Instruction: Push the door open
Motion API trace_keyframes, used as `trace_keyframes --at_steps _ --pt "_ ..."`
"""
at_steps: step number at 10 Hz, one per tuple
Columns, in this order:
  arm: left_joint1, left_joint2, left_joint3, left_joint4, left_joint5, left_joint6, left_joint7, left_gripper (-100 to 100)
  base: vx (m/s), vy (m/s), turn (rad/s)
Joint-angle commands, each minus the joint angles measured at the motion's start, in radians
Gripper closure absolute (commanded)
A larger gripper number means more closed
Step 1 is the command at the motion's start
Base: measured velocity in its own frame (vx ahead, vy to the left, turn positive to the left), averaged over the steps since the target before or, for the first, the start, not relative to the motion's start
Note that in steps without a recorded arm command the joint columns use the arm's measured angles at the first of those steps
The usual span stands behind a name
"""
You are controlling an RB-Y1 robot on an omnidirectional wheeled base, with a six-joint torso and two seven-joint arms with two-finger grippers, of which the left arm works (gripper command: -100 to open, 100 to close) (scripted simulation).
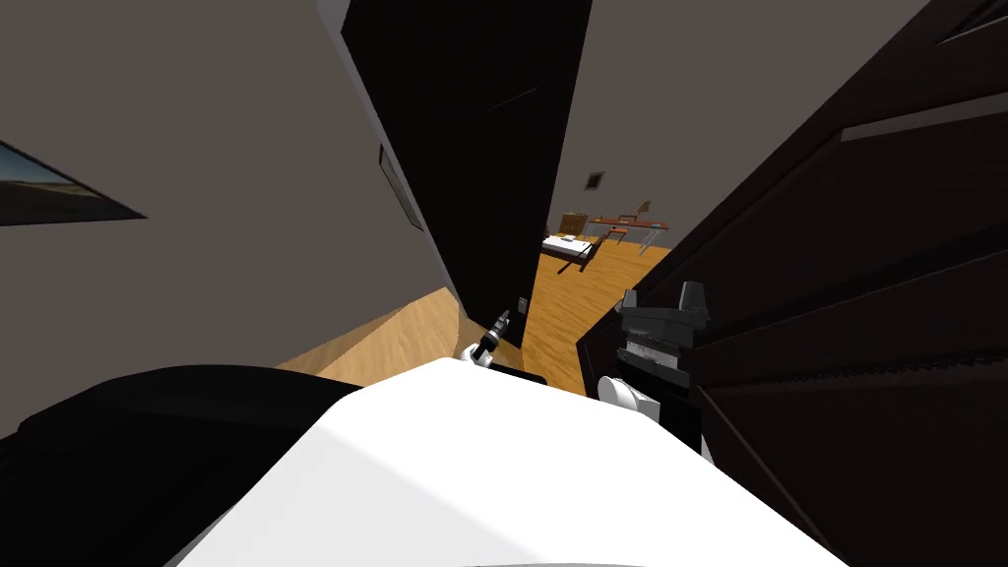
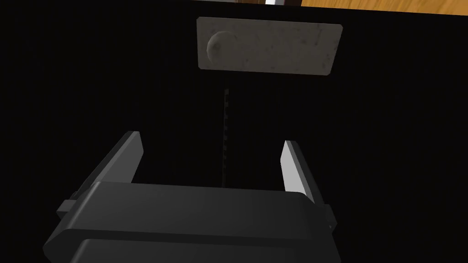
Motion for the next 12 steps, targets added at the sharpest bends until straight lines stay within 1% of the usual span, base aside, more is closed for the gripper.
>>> trace_keyframes --at_steps 1,2,3,6,9,11,12 --pt "0.004 -0.012 0.005 -0.004 0.004 0.001 -0.002 -100 -0.226 -0.059 0.077" --pt "0.003 -0.007 0.003 -0.001 0.003 -0.001 -0.002 -100 -0.1 -0.023 0.014" --pt "0.003 -0.001 0.007 0.002 0.004 -0.005 -0.005 -100 0.078 -0.047 -0.034" --pt "0.004 0.004 0.011 0.005 0.006 -0.011 -0.01 -100 0.171 -0.067 -0.014" --pt "0.004 -0.001 0.017 0.009 0.008 -0.019 -0.016 -100 0.199 -0.078 -0.022" --pt "0.004 -0.01 0.021 0.012 0.009 -0.024 -0.019 -100 0.173 -0.077 -0.02" --pt "0.004 -0.006 0.019 0.009 0.009 -0.021 -0.017 -100 0.074 -0.026 0.007"
